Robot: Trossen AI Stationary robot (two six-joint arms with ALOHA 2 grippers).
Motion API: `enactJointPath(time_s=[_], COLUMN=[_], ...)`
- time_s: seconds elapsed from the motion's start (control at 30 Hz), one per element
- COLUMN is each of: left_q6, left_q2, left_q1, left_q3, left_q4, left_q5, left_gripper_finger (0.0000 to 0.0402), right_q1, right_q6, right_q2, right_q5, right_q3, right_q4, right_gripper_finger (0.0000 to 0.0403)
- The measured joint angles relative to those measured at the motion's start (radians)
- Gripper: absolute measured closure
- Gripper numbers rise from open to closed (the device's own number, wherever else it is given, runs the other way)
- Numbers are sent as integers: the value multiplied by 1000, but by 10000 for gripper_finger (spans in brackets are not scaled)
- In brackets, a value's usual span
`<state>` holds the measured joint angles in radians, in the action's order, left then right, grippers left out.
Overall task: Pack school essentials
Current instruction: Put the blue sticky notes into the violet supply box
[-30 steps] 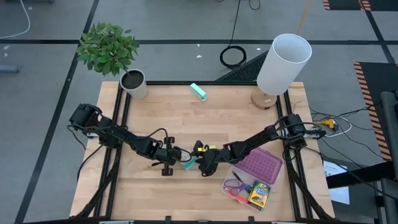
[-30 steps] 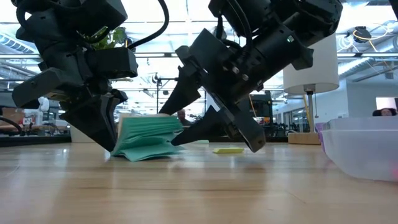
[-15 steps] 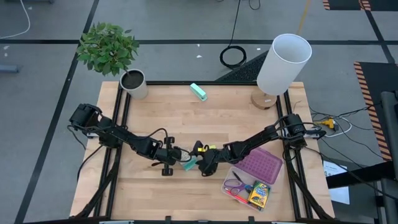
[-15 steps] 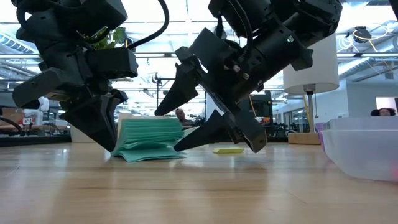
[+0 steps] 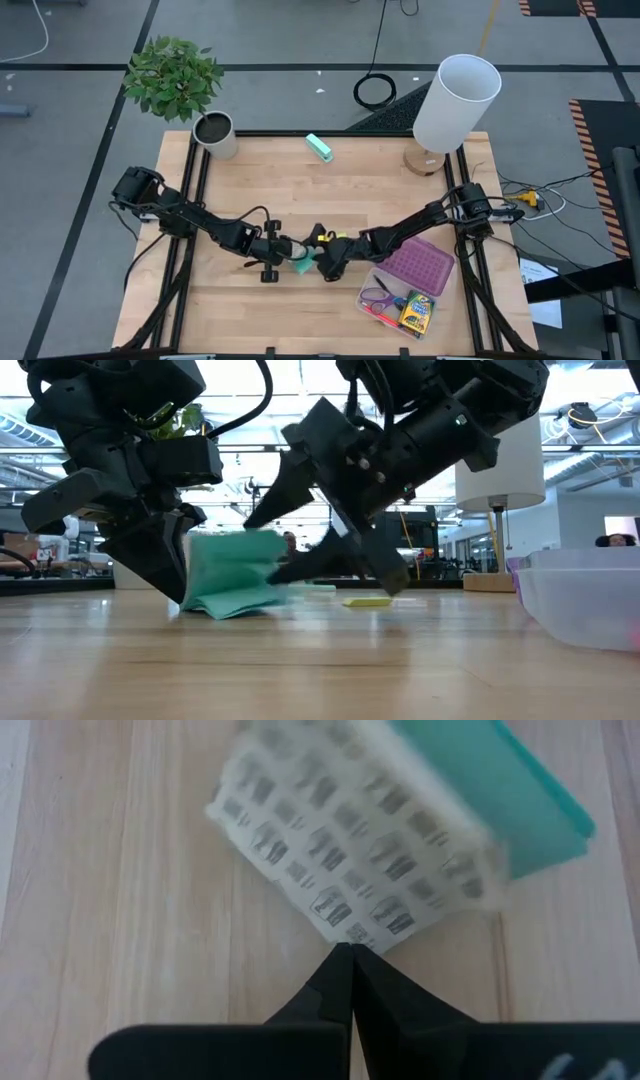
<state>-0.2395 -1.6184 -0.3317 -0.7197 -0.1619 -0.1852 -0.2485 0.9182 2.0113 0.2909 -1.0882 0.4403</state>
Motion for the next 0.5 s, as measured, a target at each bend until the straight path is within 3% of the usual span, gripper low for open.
enactJointPath(time_s=[0.5], left_q6=[0], left_q2=[0], left_q1=[7], left_q3=[0], left_q4=[2], left_q5=[-15], left_gripper_finger=[398], right_q1=[-1], right_q6=[54], right_q2=[0], right_q5=[-34], right_q3=[0], right_q4=[71], right_gripper_finger=[96])
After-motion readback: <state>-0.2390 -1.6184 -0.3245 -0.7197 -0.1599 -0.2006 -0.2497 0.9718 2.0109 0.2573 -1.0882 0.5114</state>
